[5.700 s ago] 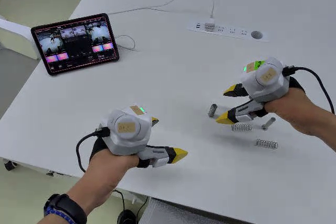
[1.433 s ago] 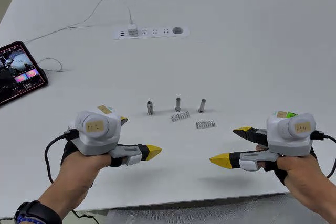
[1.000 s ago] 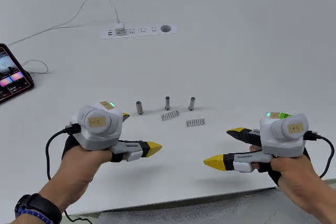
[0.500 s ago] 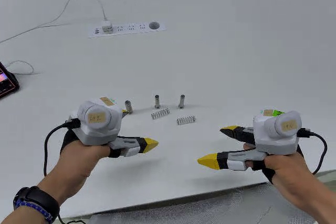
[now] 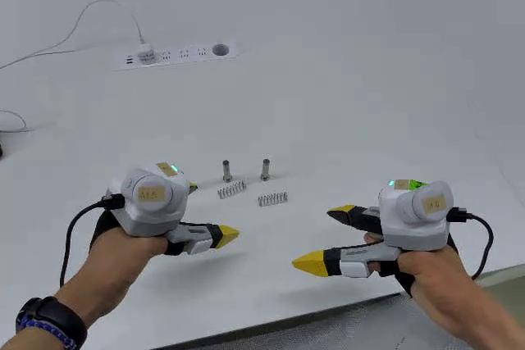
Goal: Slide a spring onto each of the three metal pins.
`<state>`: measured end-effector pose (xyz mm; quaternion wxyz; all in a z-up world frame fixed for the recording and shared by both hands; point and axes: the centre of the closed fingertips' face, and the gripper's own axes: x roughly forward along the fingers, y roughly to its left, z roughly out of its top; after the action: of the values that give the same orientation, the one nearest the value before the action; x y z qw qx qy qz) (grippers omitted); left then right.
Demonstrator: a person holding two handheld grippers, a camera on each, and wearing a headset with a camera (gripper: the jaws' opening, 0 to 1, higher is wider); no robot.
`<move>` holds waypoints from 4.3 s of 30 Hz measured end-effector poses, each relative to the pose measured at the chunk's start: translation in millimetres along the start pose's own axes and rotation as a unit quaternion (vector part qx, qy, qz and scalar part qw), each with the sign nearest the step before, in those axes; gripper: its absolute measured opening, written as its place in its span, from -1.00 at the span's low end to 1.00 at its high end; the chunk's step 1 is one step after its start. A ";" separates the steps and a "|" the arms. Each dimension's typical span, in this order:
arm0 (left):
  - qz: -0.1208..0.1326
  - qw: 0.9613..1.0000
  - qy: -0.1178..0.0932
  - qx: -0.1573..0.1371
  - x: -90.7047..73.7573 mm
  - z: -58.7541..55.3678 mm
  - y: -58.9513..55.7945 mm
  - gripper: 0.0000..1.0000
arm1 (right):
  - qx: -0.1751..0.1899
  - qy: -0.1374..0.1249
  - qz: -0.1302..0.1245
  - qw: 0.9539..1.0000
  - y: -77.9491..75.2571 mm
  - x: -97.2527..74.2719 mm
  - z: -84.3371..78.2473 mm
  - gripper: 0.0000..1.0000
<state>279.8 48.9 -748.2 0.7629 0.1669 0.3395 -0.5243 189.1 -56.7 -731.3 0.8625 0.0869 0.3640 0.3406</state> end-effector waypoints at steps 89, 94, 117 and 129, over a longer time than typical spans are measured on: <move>0.074 0.994 -0.052 -0.059 -35.5 -10.1 -26.8 -0.79 | 0.020 -0.012 0.091 0.996 25.4 16.3 24.0 0.41; 0.068 0.995 -0.055 -0.046 -38.3 -5.9 -33.3 -0.80 | 0.023 -0.021 0.098 0.995 27.2 18.6 34.5 0.36; 0.034 0.996 -0.079 -0.001 -43.9 34.1 -70.9 -0.80 | 0.086 -0.060 0.186 0.977 57.4 32.4 71.1 -0.12; 0.022 0.996 -0.081 0.020 -43.6 41.2 -83.8 -0.80 | 0.099 -0.053 0.210 0.971 65.0 33.5 69.1 -0.58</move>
<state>207.8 20.6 -680.0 0.7957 0.1465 0.2622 -0.5261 219.4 20.9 -674.8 0.7770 0.2644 0.3233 0.4710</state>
